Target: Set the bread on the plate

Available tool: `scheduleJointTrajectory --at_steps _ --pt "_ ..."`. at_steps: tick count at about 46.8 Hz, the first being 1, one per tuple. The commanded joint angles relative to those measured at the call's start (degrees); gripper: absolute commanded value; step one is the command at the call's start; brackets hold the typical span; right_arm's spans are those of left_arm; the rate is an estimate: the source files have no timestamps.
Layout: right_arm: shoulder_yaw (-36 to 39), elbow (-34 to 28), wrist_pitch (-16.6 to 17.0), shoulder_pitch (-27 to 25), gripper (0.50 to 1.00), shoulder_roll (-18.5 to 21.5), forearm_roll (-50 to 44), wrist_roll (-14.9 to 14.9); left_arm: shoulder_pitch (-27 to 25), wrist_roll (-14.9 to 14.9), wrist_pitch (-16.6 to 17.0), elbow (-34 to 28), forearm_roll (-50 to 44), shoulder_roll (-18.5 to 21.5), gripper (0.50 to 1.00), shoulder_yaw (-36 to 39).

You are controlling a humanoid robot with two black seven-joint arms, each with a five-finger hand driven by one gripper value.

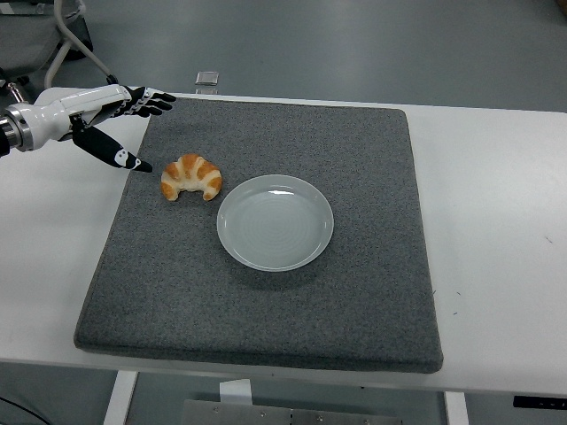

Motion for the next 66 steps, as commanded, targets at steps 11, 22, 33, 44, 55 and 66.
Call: scheduleJointTrajectory --at_steps 11,22,33,44,55,66 --pt "0.0 0.0 0.0 -0.5 0.93 0.0 0.0 0.0 3.5 -0.4 6.9 3.3 3.5 -5.5 0.988 0.1" --pt "0.0 0.0 0.0 -0.8 0.93 0.0 0.0 0.0 6.9 -0.8 10.1 8.6 4.9 -11.6 0.988 0.0" --pt "0.0 0.0 0.0 -0.8 0.93 0.0 0.0 0.0 9.3 -1.9 14.0 13.2 4.9 -16.8 0.988 0.0" --pt "0.0 -0.1 0.0 -0.8 0.93 0.0 0.0 0.0 11.0 -2.6 14.5 17.1 4.8 -18.3 0.986 -0.5" --pt "0.0 -0.1 -0.1 -0.8 0.93 0.0 0.0 0.0 11.7 -4.9 14.5 22.7 4.6 -22.3 0.975 -0.6" --pt "0.0 -0.1 -0.1 -0.8 0.93 0.0 0.0 0.0 11.9 -6.1 14.4 24.5 4.1 -24.4 0.962 -0.6"
